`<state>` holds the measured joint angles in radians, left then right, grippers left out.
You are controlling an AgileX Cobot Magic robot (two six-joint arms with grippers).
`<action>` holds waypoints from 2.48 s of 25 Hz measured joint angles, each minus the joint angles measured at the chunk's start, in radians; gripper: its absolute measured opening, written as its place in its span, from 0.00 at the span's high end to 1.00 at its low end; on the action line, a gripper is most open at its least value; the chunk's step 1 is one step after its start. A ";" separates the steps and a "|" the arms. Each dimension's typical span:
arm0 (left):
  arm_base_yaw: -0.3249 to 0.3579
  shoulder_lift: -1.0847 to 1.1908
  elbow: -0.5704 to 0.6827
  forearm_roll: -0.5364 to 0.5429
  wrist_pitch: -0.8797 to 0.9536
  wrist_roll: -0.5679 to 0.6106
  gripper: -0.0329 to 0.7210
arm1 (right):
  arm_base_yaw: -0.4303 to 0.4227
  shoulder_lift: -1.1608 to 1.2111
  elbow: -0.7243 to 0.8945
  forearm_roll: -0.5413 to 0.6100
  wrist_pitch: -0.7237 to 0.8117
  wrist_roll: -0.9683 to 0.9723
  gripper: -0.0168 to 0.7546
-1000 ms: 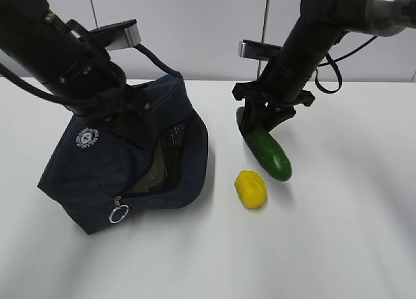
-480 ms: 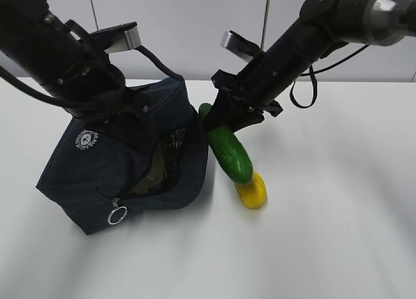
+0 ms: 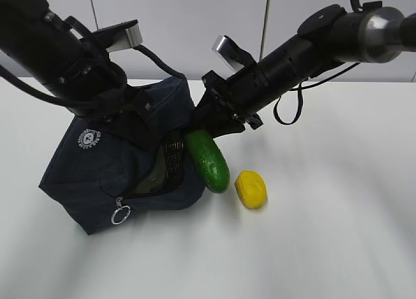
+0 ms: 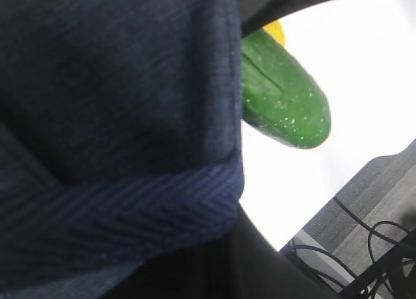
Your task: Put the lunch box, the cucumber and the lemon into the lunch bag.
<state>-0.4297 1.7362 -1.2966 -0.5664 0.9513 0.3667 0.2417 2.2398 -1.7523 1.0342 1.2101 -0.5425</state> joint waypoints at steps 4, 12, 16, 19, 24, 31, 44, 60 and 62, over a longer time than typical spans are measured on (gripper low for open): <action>0.000 0.000 0.000 -0.007 0.001 0.004 0.97 | 0.020 0.014 0.000 0.043 -0.008 -0.039 0.62; 0.000 0.000 0.000 -0.007 0.006 0.004 0.97 | 0.038 0.071 0.002 0.259 -0.047 -0.216 0.62; 0.000 0.000 0.000 -0.007 0.006 0.004 0.97 | 0.038 0.073 0.004 0.353 -0.083 -0.289 0.62; 0.000 0.000 0.000 -0.007 0.002 0.004 0.97 | 0.040 0.089 0.004 0.416 -0.086 -0.328 0.62; 0.000 0.000 0.000 -0.007 0.002 0.004 0.97 | 0.042 0.148 0.004 0.549 -0.073 -0.362 0.62; 0.000 0.000 0.000 -0.007 0.002 0.004 0.97 | 0.042 0.188 0.004 0.628 -0.041 -0.395 0.59; 0.000 0.000 0.000 -0.010 0.004 0.004 0.97 | 0.042 0.188 0.004 0.629 -0.041 -0.405 0.33; 0.000 0.000 0.000 -0.011 0.024 0.004 0.97 | -0.095 0.156 0.000 0.404 -0.035 -0.337 0.33; 0.000 0.000 0.000 -0.011 0.025 0.004 0.97 | -0.128 0.131 0.000 0.376 -0.035 -0.317 0.33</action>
<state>-0.4297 1.7362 -1.2966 -0.5776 0.9763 0.3705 0.1134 2.3707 -1.7522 1.4101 1.1748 -0.8596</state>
